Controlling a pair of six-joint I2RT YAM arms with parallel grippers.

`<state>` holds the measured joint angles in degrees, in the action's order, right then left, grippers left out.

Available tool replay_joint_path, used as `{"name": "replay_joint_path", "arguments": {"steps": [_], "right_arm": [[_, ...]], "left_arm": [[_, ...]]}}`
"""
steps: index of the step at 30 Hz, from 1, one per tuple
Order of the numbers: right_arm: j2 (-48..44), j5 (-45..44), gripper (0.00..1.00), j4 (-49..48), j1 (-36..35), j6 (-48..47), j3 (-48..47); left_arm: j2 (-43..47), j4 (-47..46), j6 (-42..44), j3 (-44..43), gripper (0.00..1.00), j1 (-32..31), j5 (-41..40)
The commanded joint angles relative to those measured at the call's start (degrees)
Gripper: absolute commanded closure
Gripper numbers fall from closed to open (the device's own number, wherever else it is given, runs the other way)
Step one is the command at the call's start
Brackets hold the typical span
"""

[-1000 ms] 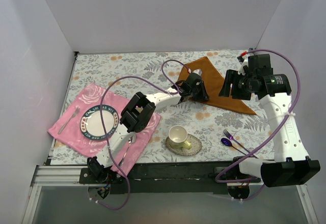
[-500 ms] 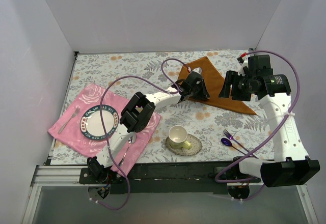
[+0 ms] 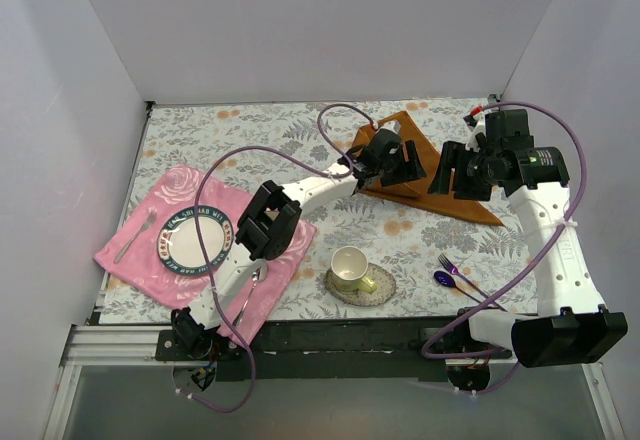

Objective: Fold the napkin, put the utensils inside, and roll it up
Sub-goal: Fold the napkin

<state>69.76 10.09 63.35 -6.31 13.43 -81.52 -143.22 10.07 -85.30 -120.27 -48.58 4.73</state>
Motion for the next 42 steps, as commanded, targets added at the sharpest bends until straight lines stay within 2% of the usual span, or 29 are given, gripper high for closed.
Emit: {"name": "replay_joint_path", "arguments": {"steps": [1,6,8,12,13,18,20,23,27,31,35,42], "right_arm": [[0.90,-0.14,0.27,0.89,0.50,1.50,-2.50],[2.92,-2.88,0.24,2.92,0.77,5.11,-4.88],[3.45,-2.97,0.24,2.22,0.94,7.30,-3.05],[4.24,-5.07,0.21,-6.45,2.35,12.57,4.16],[4.60,-5.69,0.20,-7.79,4.26,13.54,7.30],[8.11,-2.81,0.22,-15.96,16.04,17.67,16.37],[8.38,-1.74,0.24,-22.20,20.53,18.03,21.10],[9.25,-1.56,0.26,-28.26,24.75,14.79,24.29],[11.45,1.06,0.26,-32.14,31.08,11.27,27.45],[13.29,5.29,0.25,-36.98,36.88,10.48,29.48],[14.70,6.96,0.25,-41.28,38.30,11.53,32.12],[18.22,6.09,0.30,-47.09,38.65,11.62,34.41]], "left_arm": [[4.34,6.10,-3.64,-4.10,0.24,1.46,1.76],[14.26,13.04,-5.32,0.10,0.23,3.31,3.62],[21.46,18.30,-6.19,2.22,0.23,4.36,3.44],[35.44,25.17,-8.22,10.30,0.24,7.00,5.37],[41.12,26.31,-7.96,14.49,0.24,8.40,6.07],[55.48,28.16,-4.54,25.33,0.23,16.13,16.94],[60.30,30.79,0.99,27.44,0.22,19.74,19.25],[64.36,34.84,8.01,30.77,0.21,22.03,19.79],[71.74,35.99,9.88,35.88,0.18,22.12,16.98],[75.36,39.14,13.48,36.42,0.11,19.06,9.45],[76.16,40.30,15.42,35.54,0.07,16.41,5.04],[75.37,41.52,17.71,33.08,0.05,13.51,1.68]]}}
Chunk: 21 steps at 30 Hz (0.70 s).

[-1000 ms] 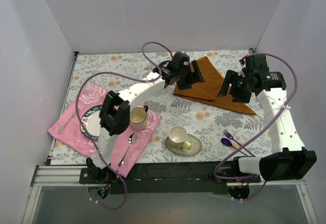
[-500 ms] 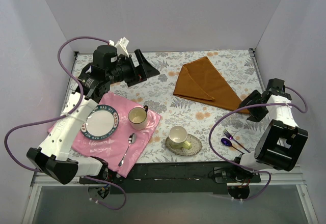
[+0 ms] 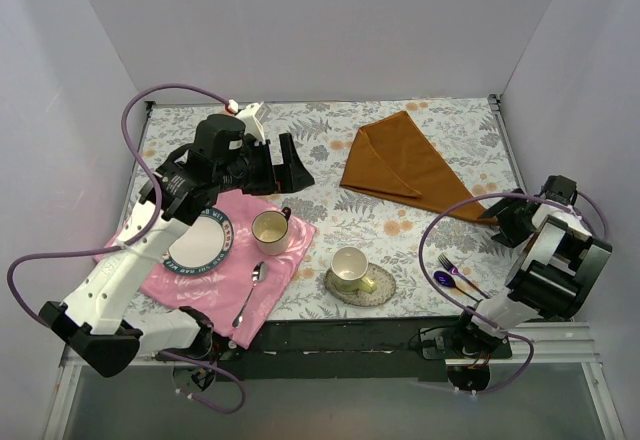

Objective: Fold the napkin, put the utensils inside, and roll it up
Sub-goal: Fold the napkin

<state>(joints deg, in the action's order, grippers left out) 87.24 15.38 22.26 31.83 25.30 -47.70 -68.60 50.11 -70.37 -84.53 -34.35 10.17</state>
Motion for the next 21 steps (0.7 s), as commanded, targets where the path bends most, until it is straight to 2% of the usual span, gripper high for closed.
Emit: {"name": "replay_joint_path", "arguments": {"steps": [1,6,17,20,21], "right_arm": [[1.17,0.88,0.32,-7.22,0.68,-0.34,0.59],[3.55,0.35,0.37,-9.16,1.30,-0.25,1.20],[5.31,1.50,0.52,-14.17,1.39,2.04,2.88],[5.31,1.59,0.60,-14.88,1.39,0.64,2.79],[5.31,2.02,0.65,-15.23,1.39,0.19,2.79]], "left_arm": [[0.66,1.75,2.95,-2.83,0.05,-0.81,-3.85],[0.31,3.76,3.66,-4.14,0.04,-0.90,-6.21],[-2.50,5.61,2.96,-8.10,0.04,1.03,-4.73],[-2.77,6.67,2.87,-9.16,0.05,1.83,-4.11],[-2.77,7.19,2.78,-9.25,0.05,2.09,-4.02]]}}
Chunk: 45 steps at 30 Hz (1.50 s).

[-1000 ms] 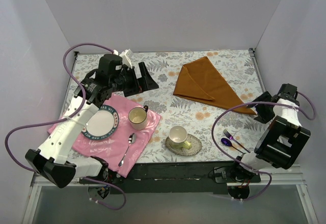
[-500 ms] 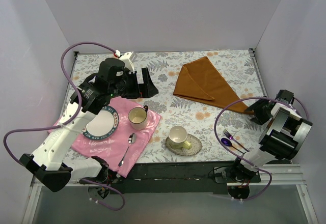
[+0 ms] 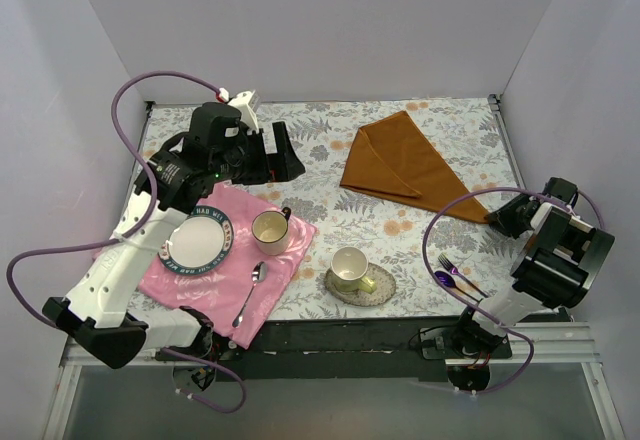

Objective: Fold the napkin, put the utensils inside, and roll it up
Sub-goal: Fold the napkin

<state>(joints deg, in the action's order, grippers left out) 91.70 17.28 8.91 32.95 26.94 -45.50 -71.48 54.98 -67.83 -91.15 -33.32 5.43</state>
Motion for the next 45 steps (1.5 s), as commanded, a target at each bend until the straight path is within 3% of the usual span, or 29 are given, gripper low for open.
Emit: {"name": "replay_joint_path", "arguments": {"steps": [1,4,9,15,26,45], "right_arm": [[0.94,0.21,0.70,-2.05,0.27,-1.80,0.50],[-0.29,1.18,0.86,-1.62,-0.34,-3.47,-0.03],[-4.16,2.06,0.91,3.83,-6.48,-6.02,-7.05],[-4.25,-2.25,0.91,10.16,-20.10,-5.93,-19.78],[7.78,-7.43,0.91,17.72,-41.89,-9.53,-40.10],[27.64,-2.78,0.91,27.73,-52.72,-19.64,-63.11]], "left_arm": [[0.20,2.58,-0.02,-2.80,0.05,1.15,0.63],[0.55,2.85,-0.54,-2.71,0.05,1.50,1.25],[0.73,2.85,-1.07,-2.97,0.05,1.86,1.77],[0.20,2.94,-0.98,-4.82,0.05,1.94,2.39],[-0.59,5.31,-0.99,-8.69,0.05,2.12,1.34],[-0.76,7.16,-0.81,-10.62,0.05,2.21,0.37]]}}
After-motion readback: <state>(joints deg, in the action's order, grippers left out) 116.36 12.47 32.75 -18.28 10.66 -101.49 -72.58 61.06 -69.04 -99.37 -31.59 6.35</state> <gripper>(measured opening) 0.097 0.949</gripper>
